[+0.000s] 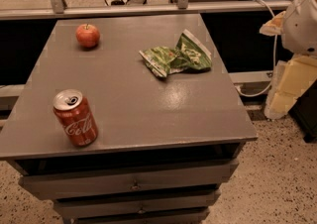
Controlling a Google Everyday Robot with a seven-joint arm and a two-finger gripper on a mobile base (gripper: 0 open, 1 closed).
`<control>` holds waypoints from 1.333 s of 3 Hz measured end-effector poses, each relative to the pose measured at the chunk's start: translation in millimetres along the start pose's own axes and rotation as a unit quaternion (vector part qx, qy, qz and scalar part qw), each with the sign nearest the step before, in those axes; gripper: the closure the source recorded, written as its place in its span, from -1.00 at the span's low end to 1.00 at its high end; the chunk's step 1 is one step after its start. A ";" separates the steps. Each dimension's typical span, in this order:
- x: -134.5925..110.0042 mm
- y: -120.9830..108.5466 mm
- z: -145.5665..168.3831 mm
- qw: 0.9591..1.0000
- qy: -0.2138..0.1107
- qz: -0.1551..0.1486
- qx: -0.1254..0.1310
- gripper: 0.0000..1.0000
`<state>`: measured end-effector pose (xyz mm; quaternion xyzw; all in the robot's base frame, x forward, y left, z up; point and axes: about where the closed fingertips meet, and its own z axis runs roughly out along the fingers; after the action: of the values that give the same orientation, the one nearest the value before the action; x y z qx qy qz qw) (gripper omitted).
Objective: Move green jalapeno chip bag near coke can
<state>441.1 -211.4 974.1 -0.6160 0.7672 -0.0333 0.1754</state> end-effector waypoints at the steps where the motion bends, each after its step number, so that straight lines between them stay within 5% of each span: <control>1: -17.3 -25.7 31.3 0.998 -0.042 -0.031 0.019 -1.00; 3: -55.8 -93.0 79.4 0.991 -0.125 -0.027 0.032 -1.00; 4: -88.4 -129.7 113.9 0.983 -0.184 0.004 0.025 -1.00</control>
Offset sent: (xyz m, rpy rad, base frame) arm 0.1292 0.0359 -0.0480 0.1874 -0.1513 0.1330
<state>613.5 -138.9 922.3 -0.6043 0.7231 0.0616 0.3289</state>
